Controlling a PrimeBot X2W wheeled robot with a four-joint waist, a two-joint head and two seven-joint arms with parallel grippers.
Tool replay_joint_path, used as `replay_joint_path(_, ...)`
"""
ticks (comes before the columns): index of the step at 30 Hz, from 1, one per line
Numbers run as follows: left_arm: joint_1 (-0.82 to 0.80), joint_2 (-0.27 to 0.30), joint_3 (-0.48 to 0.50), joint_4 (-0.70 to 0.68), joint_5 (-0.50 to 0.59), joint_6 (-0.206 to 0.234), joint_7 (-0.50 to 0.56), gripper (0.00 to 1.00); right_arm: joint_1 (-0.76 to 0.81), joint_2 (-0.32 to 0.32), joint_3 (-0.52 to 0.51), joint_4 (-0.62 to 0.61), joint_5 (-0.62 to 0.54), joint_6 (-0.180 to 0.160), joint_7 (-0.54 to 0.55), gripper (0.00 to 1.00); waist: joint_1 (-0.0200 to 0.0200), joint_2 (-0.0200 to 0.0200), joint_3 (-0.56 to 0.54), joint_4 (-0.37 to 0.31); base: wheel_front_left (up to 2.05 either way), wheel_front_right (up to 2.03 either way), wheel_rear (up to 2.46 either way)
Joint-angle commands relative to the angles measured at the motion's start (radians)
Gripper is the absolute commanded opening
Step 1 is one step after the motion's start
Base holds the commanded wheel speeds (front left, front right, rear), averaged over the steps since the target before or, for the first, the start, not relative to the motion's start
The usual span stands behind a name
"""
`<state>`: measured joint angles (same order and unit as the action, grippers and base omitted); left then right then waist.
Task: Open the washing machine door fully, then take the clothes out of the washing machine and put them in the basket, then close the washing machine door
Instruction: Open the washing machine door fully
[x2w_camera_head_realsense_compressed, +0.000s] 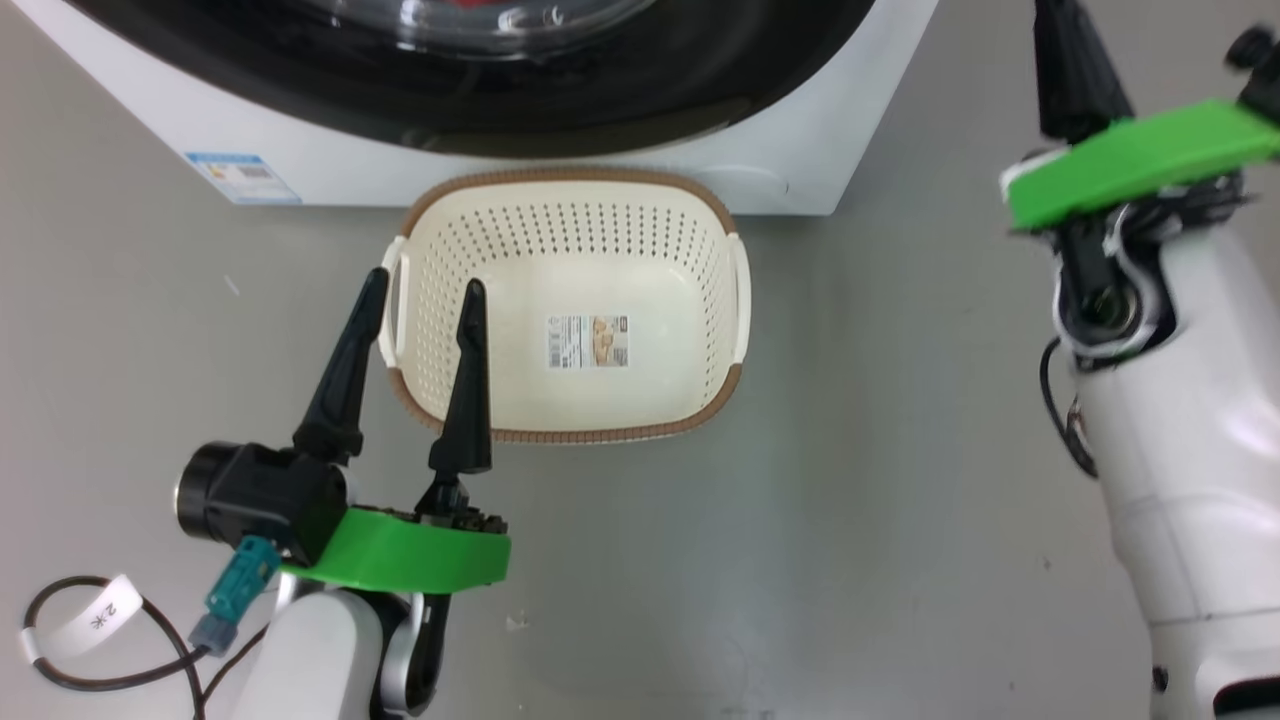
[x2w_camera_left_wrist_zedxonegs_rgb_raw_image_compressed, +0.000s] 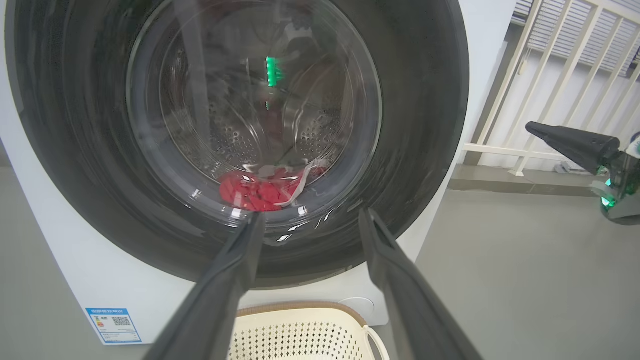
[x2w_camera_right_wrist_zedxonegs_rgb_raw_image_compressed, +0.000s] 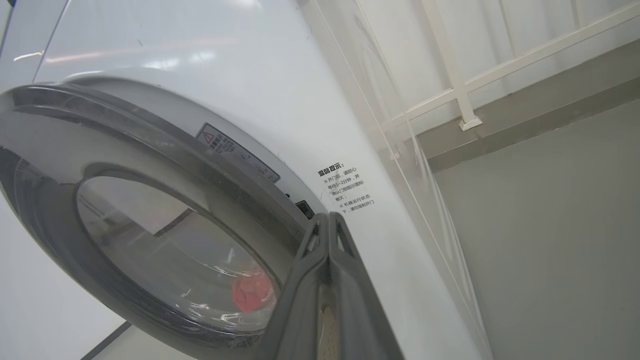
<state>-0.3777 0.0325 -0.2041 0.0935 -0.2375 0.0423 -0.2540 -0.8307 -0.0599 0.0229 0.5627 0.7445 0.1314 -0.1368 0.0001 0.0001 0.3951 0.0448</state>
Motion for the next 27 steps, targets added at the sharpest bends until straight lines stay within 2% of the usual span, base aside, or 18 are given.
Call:
replay_joint_path(1, -0.021, 0.018, 0.024, -0.032, 0.013, -0.004, -0.008, 1.0, -0.036, 0.009, 0.013, -0.031, 0.038, -0.001, 0.025, 0.0, 0.0, -0.0001, 0.031, 0.012, 0.0, 0.0, 0.0)
replay_joint_path(9, -0.039, 0.018, 0.021, -0.039, 0.019, -0.007, -0.008, 1.0, -0.128, -0.025, -0.002, -0.088, 0.314, -0.001, 0.249, 0.0, 0.0, -0.0001, 0.077, 0.035, 0.0, 0.0, 0.0)
replay_joint_path(15, -0.052, 0.018, 0.013, -0.04, 0.0, -0.009, -0.008, 1.0, -0.19, -0.056, -0.022, -0.103, 0.441, -0.001, 0.37, 0.0, 0.0, -0.0001, 0.108, 0.054, 0.0, 0.0, 0.0)
replay_joint_path(19, -0.056, 0.018, 0.01, -0.035, -0.008, -0.012, -0.008, 1.0, -0.221, -0.076, -0.032, -0.102, 0.488, -0.001, 0.424, 0.0, 0.0, -0.0001, 0.125, 0.066, 0.0, 0.0, 0.0)
replay_joint_path(27, -0.068, 0.018, -0.001, -0.037, -0.016, -0.013, -0.008, 1.0, -0.282, -0.095, -0.035, -0.069, 0.501, -0.001, 0.449, 0.0, 0.0, -0.0001, 0.156, 0.09, 0.0, 0.0, 0.0)
